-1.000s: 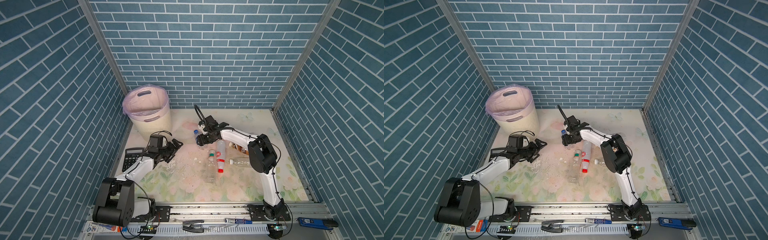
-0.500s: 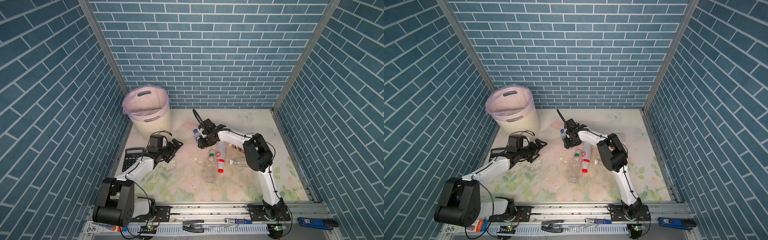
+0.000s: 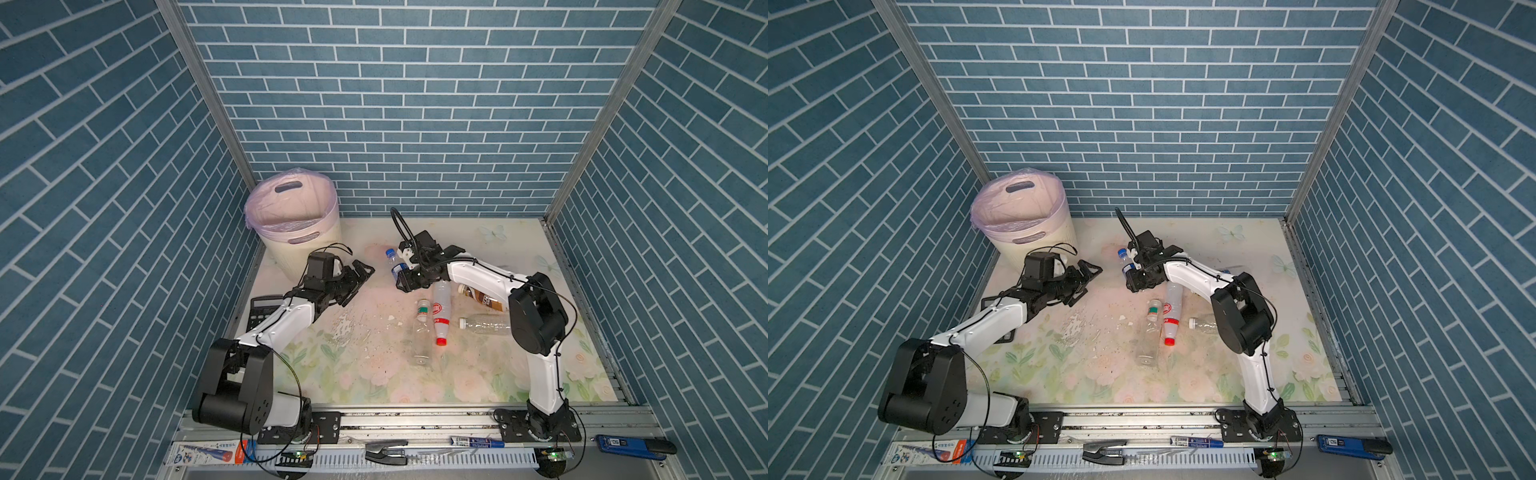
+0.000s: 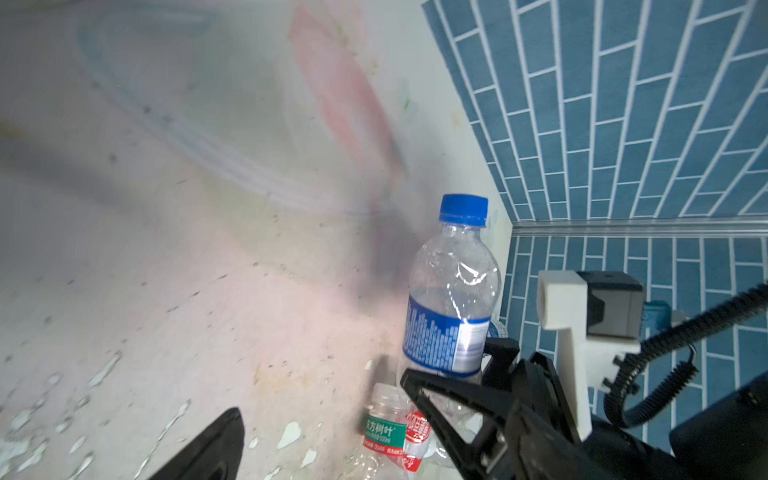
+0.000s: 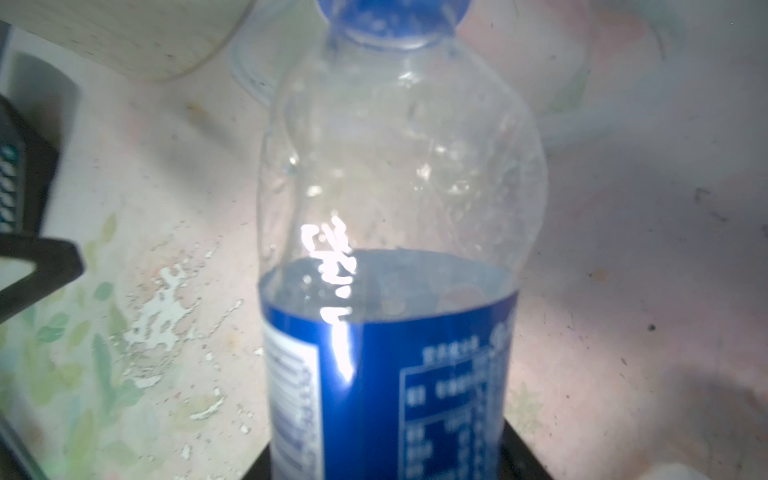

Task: Throw the plastic bottles in the bin
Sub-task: 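Raise the bottle with right gripper while left gripper grasps its blue cap, then carry the blue-capped bottle with left gripper over the bin while right releases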

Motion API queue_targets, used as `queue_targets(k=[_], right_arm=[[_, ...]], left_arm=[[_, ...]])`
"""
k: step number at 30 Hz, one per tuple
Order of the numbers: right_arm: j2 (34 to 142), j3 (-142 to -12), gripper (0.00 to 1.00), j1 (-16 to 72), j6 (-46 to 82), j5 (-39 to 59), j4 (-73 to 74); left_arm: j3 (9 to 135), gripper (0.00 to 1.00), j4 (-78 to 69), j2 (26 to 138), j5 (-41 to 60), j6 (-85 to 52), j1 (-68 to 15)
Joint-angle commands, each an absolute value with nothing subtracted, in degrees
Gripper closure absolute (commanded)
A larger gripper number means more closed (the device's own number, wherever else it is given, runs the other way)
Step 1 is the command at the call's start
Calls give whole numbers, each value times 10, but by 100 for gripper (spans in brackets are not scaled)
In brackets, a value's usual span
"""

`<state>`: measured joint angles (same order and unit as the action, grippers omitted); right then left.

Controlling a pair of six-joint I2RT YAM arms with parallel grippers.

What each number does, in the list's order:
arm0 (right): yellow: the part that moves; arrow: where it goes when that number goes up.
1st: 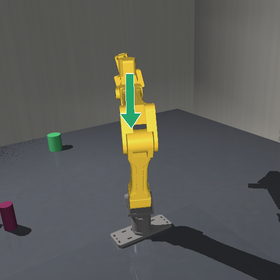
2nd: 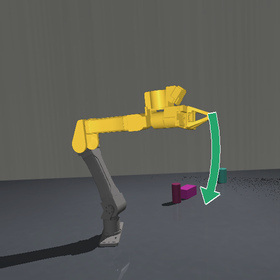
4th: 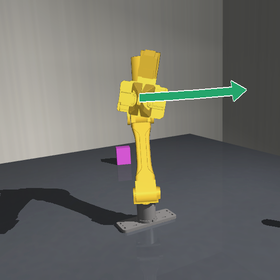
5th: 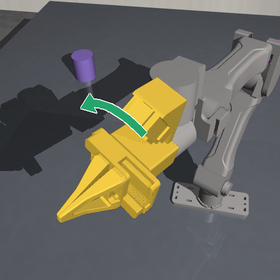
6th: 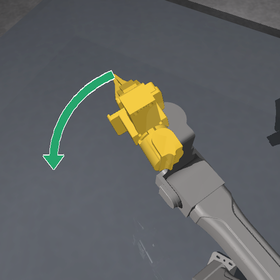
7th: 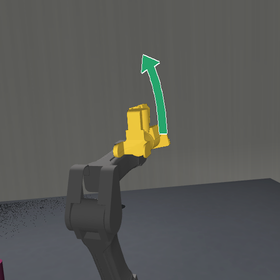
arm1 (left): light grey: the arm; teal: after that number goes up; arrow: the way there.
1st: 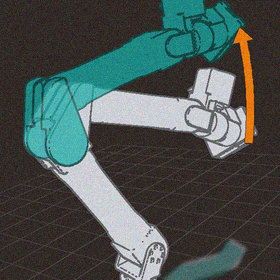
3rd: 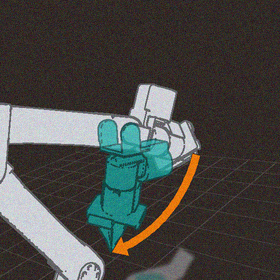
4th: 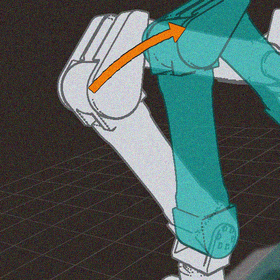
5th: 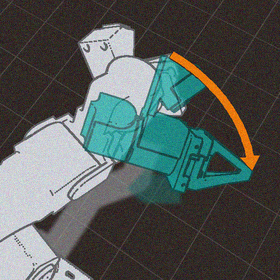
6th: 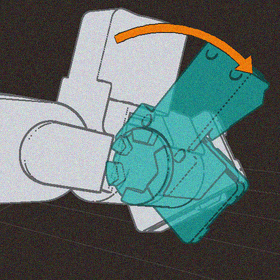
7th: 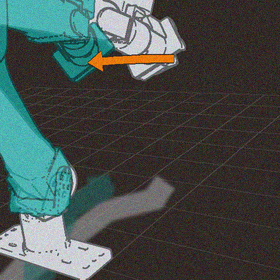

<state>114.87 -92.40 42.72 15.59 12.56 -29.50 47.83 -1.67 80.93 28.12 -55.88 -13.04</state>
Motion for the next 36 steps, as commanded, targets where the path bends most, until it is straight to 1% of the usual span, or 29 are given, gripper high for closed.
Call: queue_targets(k=[1,10,13,17,23,26,28,33,36], right_arm=[[1098,-894,49,433,136,148,-275],[1034,-852,49,447,112,166,-258],[1022,-843,50,450,106,168,-256],[1013,-836,50,451,101,173,-252],[1011,-832,50,452,98,188,-242],[1011,-833,50,452,96,190,-242],[1012,-833,50,452,93,190,-243],[1017,-835,50,452,88,190,-245],[1022,-838,48,452,88,189,-245]], left_arm=[[520,2,-28,829,272,-538,-144],[607,10,-33,874,252,-526,-169],[620,18,-38,883,245,-526,-170],[634,25,-44,896,246,-527,-174],[649,32,-39,916,244,-523,-188],[651,39,-40,921,240,-523,-188],[654,48,-40,923,239,-523,-188],[662,63,-38,928,239,-523,-188],[666,68,-36,931,239,-520,-188]])
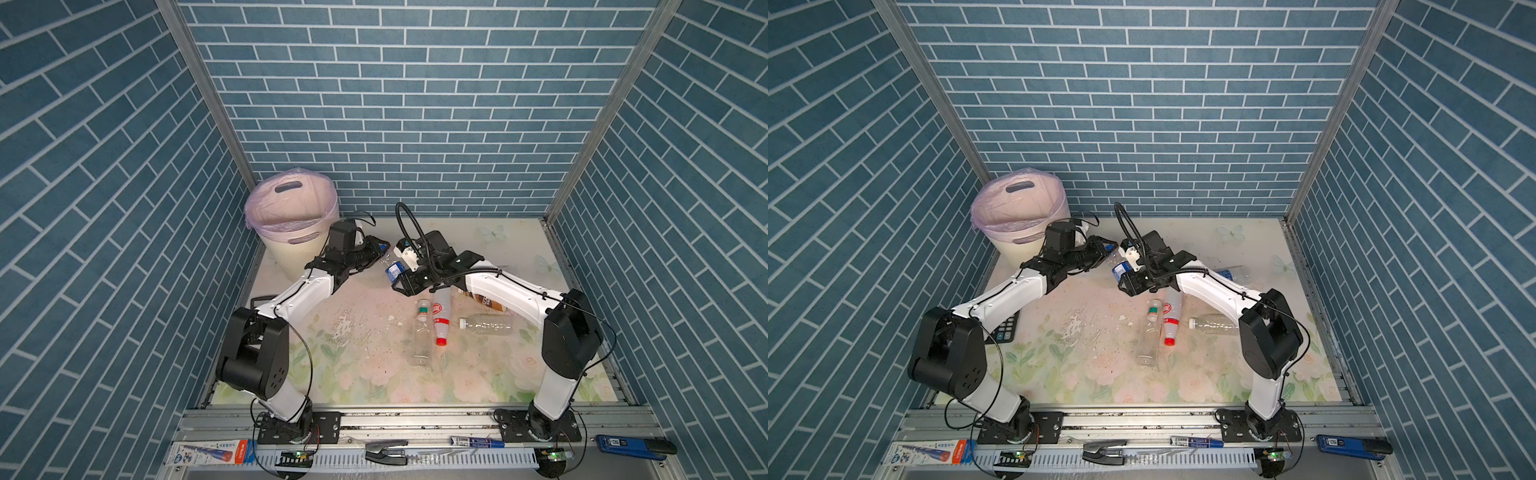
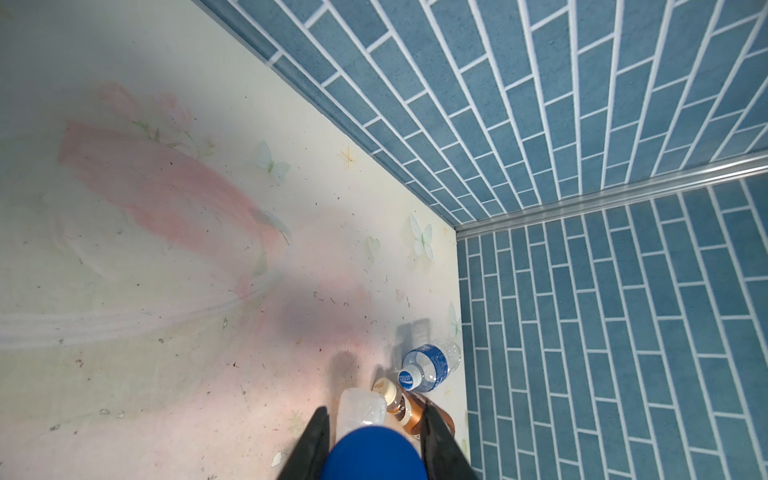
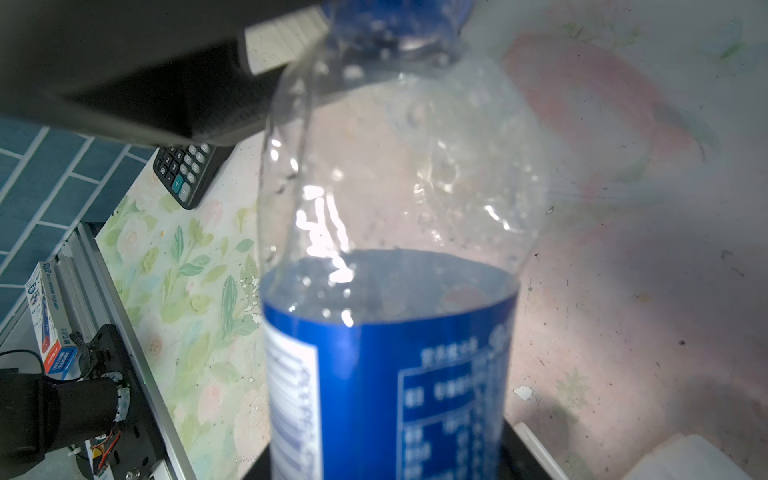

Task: Throw the plastic bottles in the bin
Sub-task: 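Carry the blue-capped bottle with left gripper over the bin while right releases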

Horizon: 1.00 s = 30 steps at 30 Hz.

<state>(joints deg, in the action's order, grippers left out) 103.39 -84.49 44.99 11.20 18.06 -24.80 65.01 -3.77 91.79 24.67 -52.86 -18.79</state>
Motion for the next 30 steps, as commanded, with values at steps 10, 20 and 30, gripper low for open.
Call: queue_targets(k=[10,20,30], right_arm=[[1010,-848,24,451,76,172,-255],[959,-833,5,445,65,158,-236],[907,-813,1,433,69,139,-182]], left_arm=[[727,69,36,940,220,-472,-187],[852,70,149,954,186,-397,-186],[969,70,240,943,118,-313,-172]])
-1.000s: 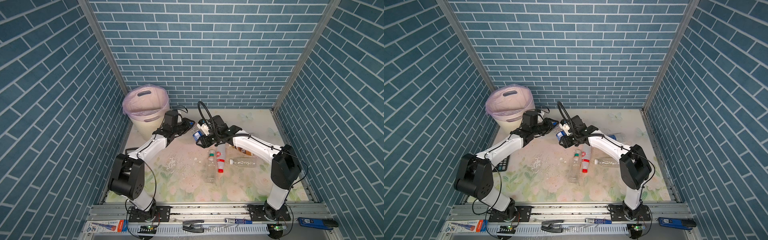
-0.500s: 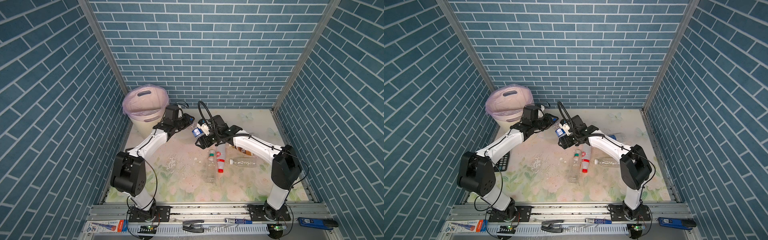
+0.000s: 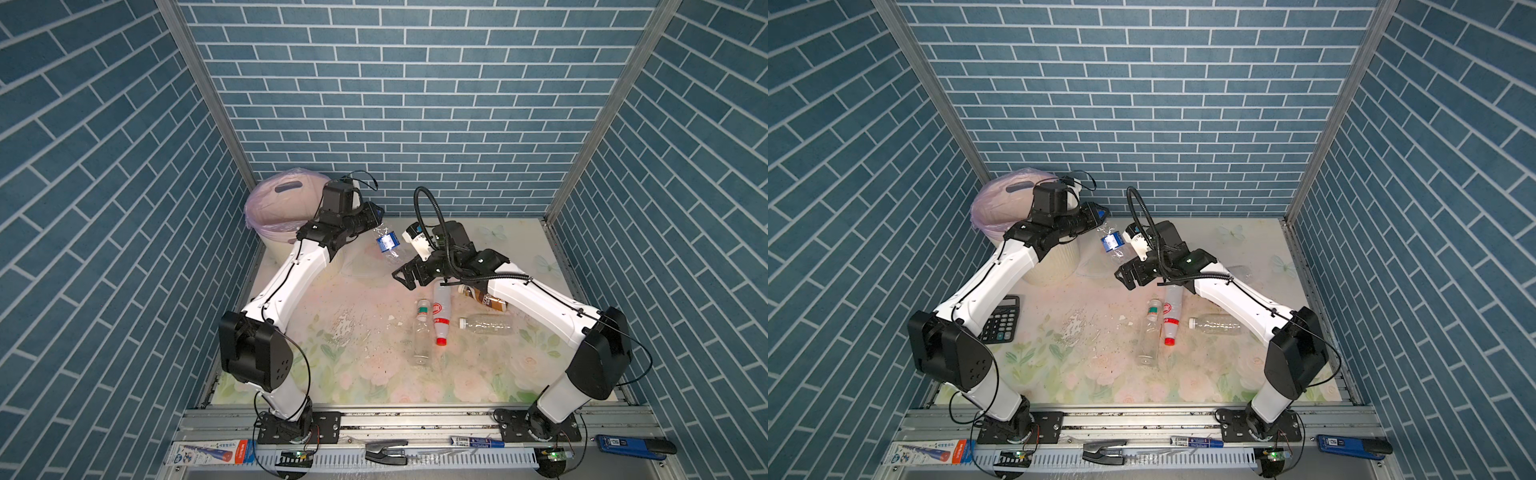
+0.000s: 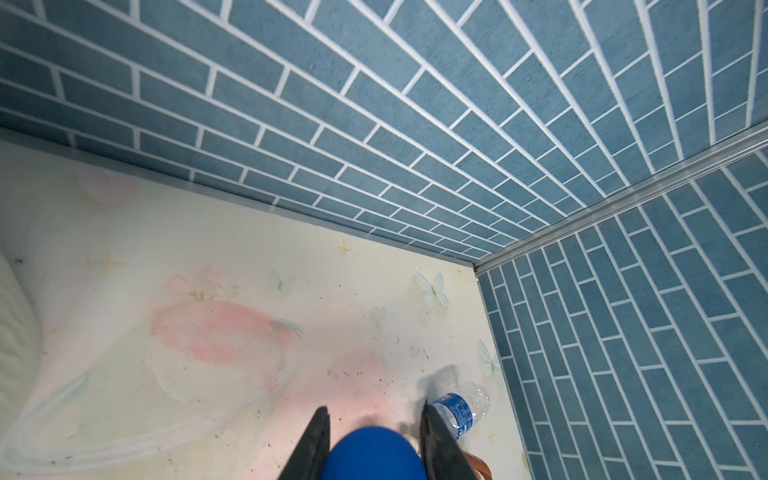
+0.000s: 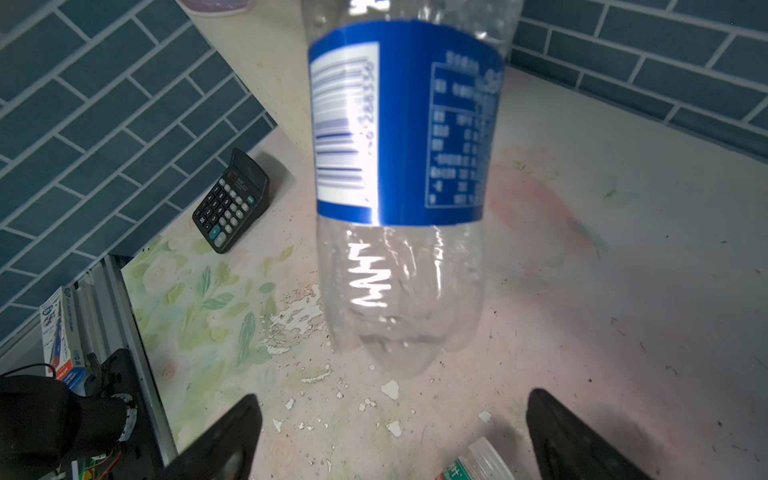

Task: Throw the plastic bottles in the bin
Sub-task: 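Carry the blue-capped bottle with left gripper over the bin while right releases, then open the left gripper to drop the blue-capped bottle into the bin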

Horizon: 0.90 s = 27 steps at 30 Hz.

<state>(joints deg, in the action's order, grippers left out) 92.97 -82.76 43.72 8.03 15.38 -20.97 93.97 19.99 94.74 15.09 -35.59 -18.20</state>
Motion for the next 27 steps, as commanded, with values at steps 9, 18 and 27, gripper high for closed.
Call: queue_targets(k=[9,18,27], right_arm=[[912,-892,1,432,70,137,-151],[949,-998,1,434,83,187,-100],[967,-1031,1,439,82,209,-64]], left_arm=[[1122,70,319,948,57,-226,-117],[1280,71,305,944,-70,-98,-80],[1250,70,126,882,-110,19,-79]])
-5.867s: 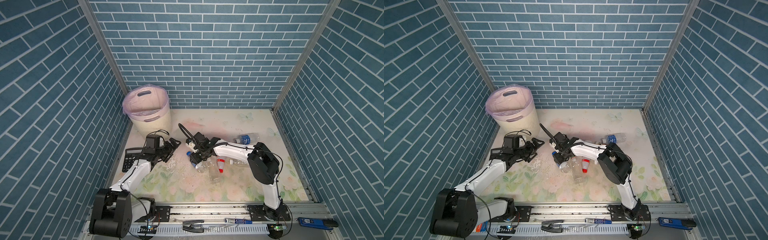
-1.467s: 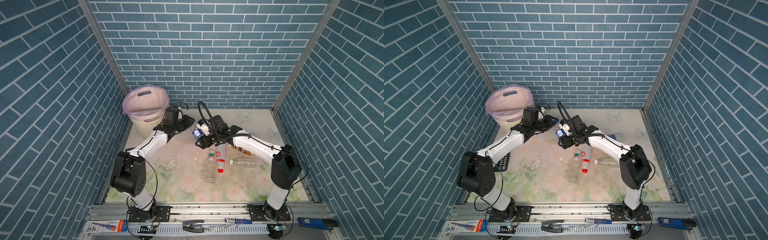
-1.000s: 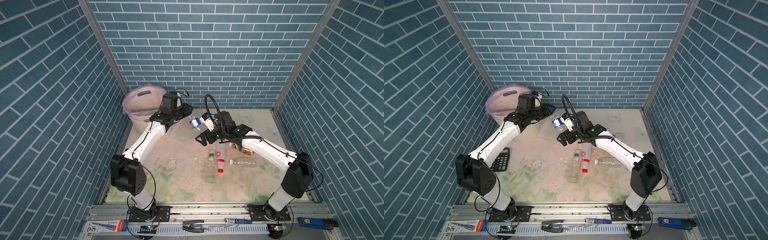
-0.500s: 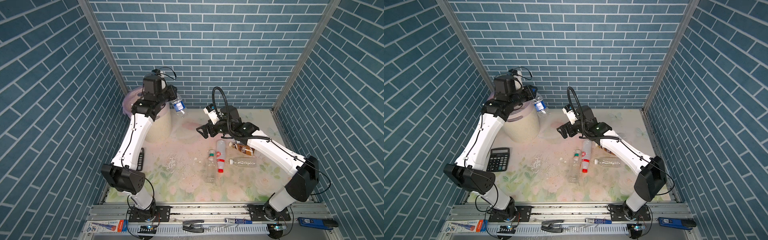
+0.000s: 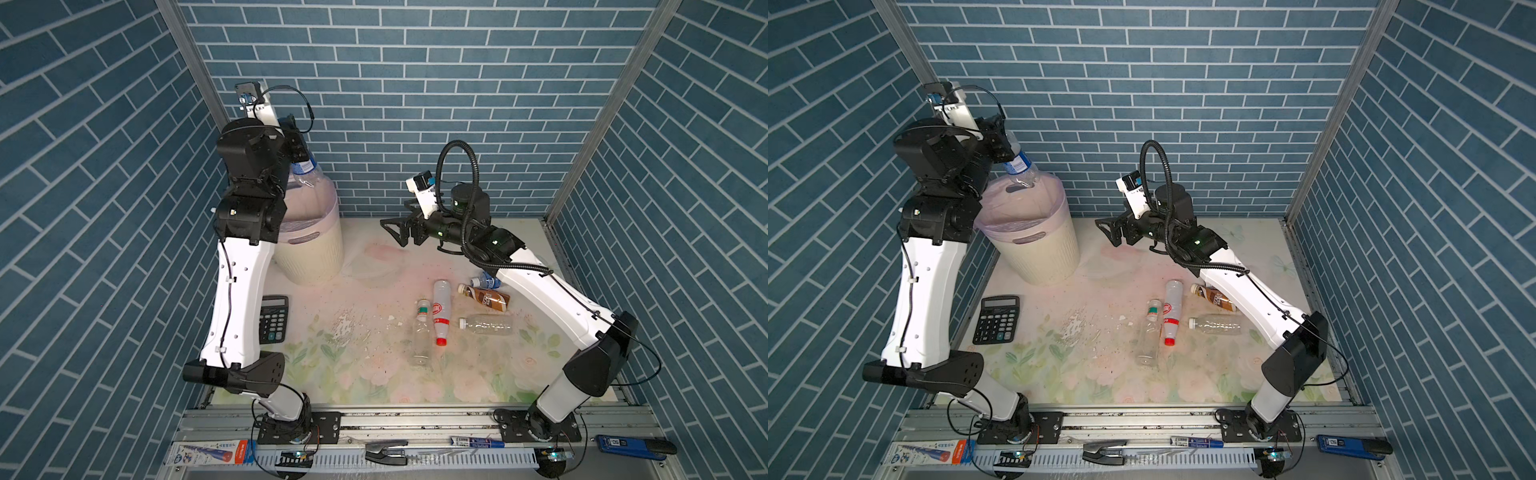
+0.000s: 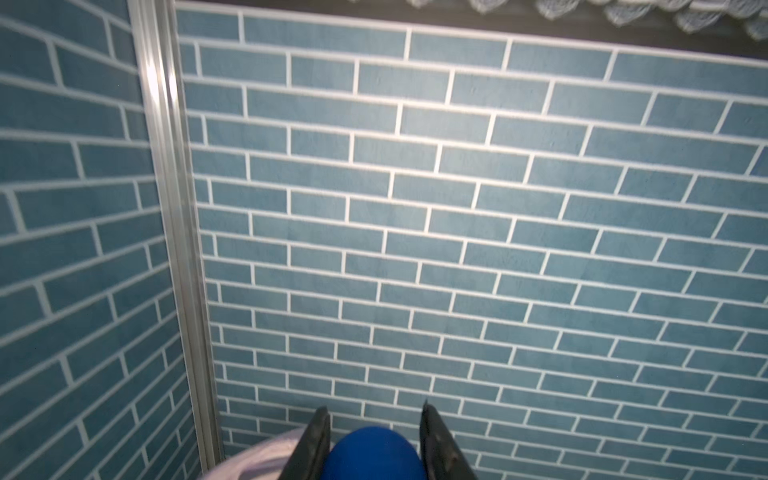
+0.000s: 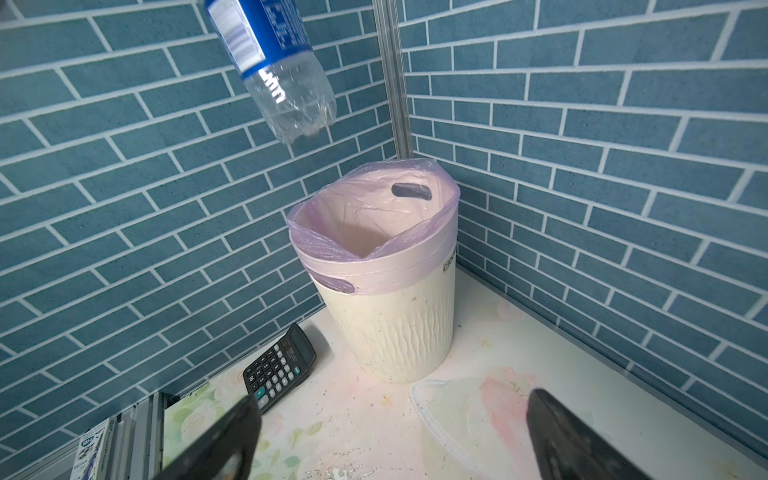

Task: Throw the plastic bottles in the bin
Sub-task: 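Open the left gripper to drop the blue-capped bottle into the bin, then bring left arm back while right gripper lowers to the red-labeled clear bottle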

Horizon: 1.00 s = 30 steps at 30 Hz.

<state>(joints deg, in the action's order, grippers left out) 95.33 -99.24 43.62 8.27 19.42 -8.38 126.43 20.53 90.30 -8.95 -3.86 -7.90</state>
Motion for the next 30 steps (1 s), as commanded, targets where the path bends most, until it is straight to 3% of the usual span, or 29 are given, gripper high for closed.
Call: queue_targets(k=[1,6,9,11,13,14,15,21,30], right_arm=[[971,-1037,1,439,79,209,-68],[992,-1055,1,439,82,208,-78],[1004,-1065,1,439,87,215,-87],[1005,-1064,1,439,88,215,-94],[999,-1054,1,439,85,209,-97],[997,-1050,1,438,84,206,-95],[996,-1046,1,439,84,202,-96],[993,-1034,1,438,89,195,-95],[953,-970,1,411,131,107,-99]], left_arm=[[1242,70,110,878,-111,27,-79],[1218,70,107,900,-121,47,-66],[1205,70,162,959,-97,-18,-17],[1217,55,221,998,-51,-58,6],[1221,18,254,1009,-57,-68,9],[1218,6,254,1005,-56,-73,9],[1213,1,248,998,-47,-80,9],[1246,1,263,982,3,-112,-10],[1200,1,265,942,13,-124,-102]])
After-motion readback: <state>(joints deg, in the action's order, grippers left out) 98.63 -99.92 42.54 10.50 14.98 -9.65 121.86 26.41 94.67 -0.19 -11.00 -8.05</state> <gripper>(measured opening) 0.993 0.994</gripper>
